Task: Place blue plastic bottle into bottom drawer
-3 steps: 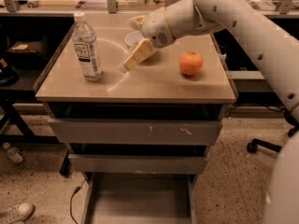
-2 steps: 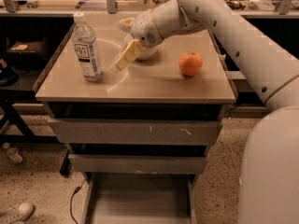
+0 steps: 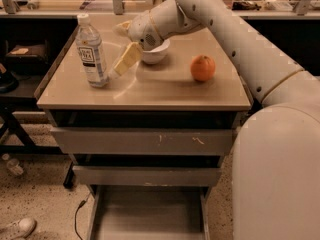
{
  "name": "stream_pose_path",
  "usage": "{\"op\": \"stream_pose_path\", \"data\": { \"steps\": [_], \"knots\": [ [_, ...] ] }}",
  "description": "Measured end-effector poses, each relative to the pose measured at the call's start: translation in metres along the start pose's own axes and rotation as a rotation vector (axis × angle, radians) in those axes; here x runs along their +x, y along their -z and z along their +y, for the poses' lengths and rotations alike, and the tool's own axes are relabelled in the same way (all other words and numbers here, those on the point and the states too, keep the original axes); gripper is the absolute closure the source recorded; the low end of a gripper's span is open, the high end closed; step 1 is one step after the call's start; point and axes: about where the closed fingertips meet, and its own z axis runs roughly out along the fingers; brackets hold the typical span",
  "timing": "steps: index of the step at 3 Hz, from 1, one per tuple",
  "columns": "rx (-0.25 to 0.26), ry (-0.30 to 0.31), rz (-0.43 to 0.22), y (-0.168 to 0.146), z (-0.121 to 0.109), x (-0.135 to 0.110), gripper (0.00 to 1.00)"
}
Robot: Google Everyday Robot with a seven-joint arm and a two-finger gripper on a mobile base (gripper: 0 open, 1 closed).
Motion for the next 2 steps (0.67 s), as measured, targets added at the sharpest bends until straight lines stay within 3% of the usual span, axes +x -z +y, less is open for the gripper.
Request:
{"op": "stream_pose_path", "data": {
  "steps": [2],
  "knots": [
    [-0.022, 0.035, -0.042, -0.031, -0.019, -0.007, 0.00]
  ]
}}
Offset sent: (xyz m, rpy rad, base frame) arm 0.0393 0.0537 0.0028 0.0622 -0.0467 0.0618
